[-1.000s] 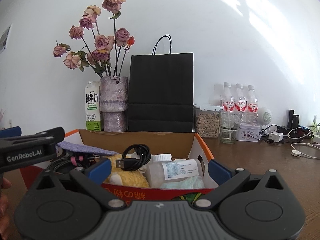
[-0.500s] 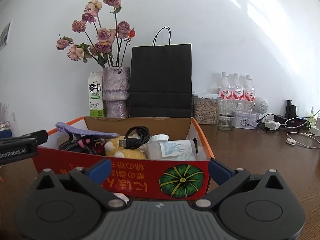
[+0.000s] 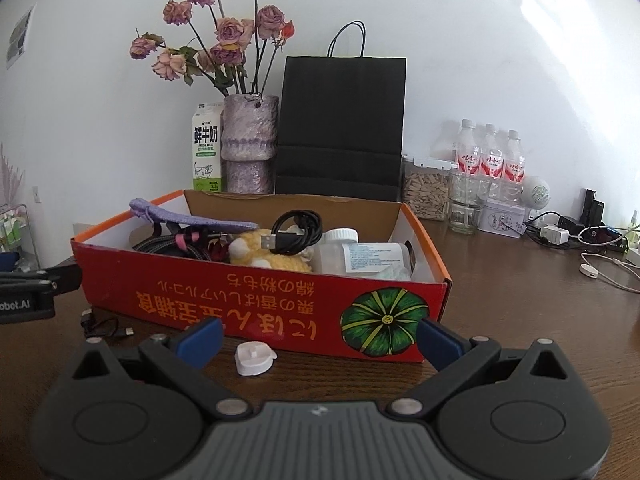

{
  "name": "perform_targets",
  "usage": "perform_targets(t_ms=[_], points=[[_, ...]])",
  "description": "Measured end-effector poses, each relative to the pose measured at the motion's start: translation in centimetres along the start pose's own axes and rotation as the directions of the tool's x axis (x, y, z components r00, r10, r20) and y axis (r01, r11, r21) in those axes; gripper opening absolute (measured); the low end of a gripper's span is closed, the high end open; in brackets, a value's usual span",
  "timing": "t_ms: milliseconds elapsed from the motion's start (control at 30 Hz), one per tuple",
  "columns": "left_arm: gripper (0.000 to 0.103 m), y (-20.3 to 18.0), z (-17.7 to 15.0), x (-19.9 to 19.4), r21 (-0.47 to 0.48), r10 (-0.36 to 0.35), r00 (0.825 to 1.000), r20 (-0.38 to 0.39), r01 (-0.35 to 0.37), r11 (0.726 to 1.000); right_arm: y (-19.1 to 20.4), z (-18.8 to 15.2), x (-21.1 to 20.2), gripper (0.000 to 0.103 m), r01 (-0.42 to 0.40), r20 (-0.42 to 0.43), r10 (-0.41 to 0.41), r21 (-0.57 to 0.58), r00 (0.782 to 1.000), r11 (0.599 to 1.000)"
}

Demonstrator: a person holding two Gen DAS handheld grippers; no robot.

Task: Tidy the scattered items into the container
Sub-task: 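Close the right gripper on the small white plastic piece while the left grasps the black USB cable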

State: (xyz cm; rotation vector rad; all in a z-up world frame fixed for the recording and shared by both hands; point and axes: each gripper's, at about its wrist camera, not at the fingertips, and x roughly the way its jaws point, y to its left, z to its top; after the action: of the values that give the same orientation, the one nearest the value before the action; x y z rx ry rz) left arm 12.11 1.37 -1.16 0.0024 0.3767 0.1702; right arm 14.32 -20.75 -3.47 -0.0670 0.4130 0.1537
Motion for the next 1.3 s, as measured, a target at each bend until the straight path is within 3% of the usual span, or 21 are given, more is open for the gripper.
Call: perform_targets(t_ms=[133,300,533,633,767,967,1100,1200,1300], points=[[0.103,0.4,-0.1,0.9,-0.003,-0.015,0.998,-0.068,0.015,1.000,0.1,0.0,0.5,0.103,-0.008,-0.032,0.008,-0.003,0.999,1.000],[0.103,0.5,-0.3,1.4,0.001,-0.028,0.993,-0.113,0.028,1.000,0.2,-0.2,1.6,0.102,-0.082,-0.130,0.085,0.028,0.988,0.996],[0.103,0.4,-0.4,3.1,0.002,-0.065,0.975,-0.212,0.067,0.998,1.5,-0.5,2.7,0.101,-0.115,-0.218,0.117,0.022,0.969,0.993],[0.103,0.4,-0.5,3.8,-0.004,-0.063,0.966,-0.251,0.064,0.998,2.0,-0.5,3.7,0.102,-0.090,-0.269,0.093,0.022,0.959,0.996],[0.103,1.0,-0.7,4.7,-0.040,-0.083,0.948,-0.306,0.075,0.996,2.3,-0.4,4.2,0.102,-0.065,-0.270,0.070,0.027,0.960,0.998],[0.103,0.8,-0.7,3.6,-0.031,-0.152,0.959,-0.241,0.149,0.988,2.3,-0.1,4.8,0.103,-0.038,-0.271,0.048,0.042,0.961,0.998],[0.103,-0.2,-0.6,4.7,-0.007,-0.146,0.944,-0.297,0.150,0.989,2.2,0.1,5.3,0.102,-0.016,-0.270,0.030,0.056,0.962,0.998],[0.102,-1.2,-0.4,5.3,0.021,-0.118,0.942,-0.313,0.131,0.991,2.4,0.4,5.8,0.097,-0.005,-0.265,0.020,0.059,0.964,0.998],[0.080,-1.7,-0.3,5.1,0.031,-0.134,0.948,-0.288,0.149,0.988,2.6,0.5,5.6,0.072,-0.023,-0.242,0.035,0.052,0.970,0.998]])
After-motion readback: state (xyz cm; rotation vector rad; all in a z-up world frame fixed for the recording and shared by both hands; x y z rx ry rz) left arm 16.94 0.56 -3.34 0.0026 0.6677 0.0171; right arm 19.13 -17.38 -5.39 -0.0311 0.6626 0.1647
